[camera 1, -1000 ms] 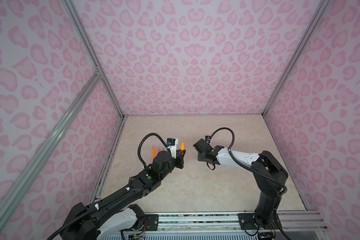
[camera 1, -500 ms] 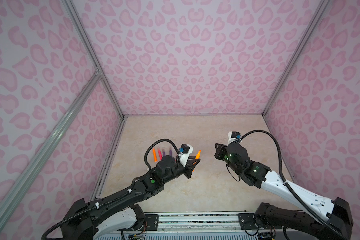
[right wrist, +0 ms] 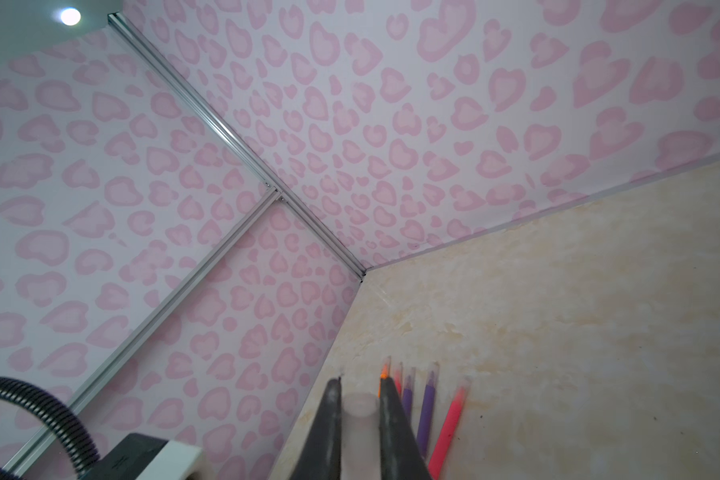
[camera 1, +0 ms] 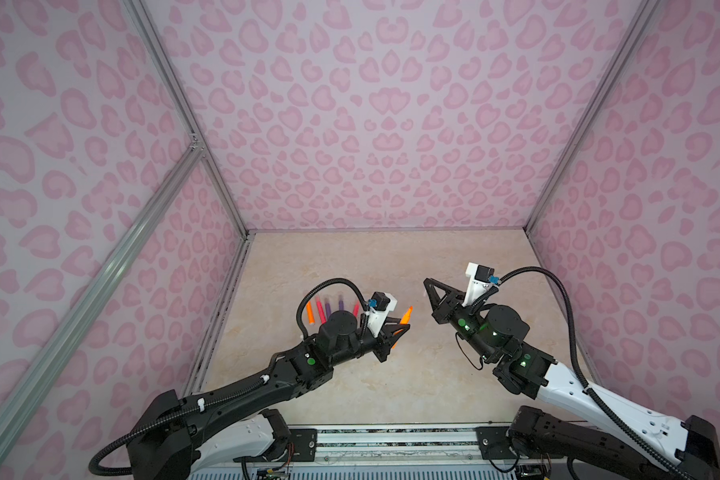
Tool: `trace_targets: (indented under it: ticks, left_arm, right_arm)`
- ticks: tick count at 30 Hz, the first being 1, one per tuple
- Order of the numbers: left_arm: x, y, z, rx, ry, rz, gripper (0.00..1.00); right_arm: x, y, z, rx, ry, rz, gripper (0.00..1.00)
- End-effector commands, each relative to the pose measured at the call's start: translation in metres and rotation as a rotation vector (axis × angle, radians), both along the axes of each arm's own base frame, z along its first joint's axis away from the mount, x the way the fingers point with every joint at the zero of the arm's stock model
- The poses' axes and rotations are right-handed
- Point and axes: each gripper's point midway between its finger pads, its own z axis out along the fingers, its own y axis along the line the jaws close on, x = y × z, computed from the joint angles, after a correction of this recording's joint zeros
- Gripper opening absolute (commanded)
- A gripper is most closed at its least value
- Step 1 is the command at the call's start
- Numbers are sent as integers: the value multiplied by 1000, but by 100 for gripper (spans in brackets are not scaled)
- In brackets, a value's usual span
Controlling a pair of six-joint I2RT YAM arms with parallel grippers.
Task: Insert the pens into the pen caps
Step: 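Lift the cap with the right gripper and bring it over the orange highlighter tip, then lower the cap onto the highlighter tip and open the right gripper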
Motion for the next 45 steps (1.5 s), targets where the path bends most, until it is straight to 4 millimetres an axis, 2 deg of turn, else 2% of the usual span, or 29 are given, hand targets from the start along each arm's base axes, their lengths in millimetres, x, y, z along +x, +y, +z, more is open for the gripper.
trace_targets:
  ticks: [1, 9, 28, 35, 45]
  left_arm:
    - [1, -3, 17, -50, -34, -4, 3]
    - [2, 0, 19, -58, -39, 11, 3]
    - [7, 7, 20, -69, -45, 60, 3]
    - [8, 11, 21, -79, -46, 80, 3]
    - [7, 16, 27, -110, -47, 94, 3]
  right_arm:
    - [-9, 11, 18, 40, -80, 35, 0]
    - [-12, 27, 7, 18, -71, 55, 0]
    - [-12, 35, -12, 28, -32, 75, 0]
    - [-21, 44, -25, 66, -8, 106, 0]
    - [-42, 49, -24, 124, -77, 124, 0]
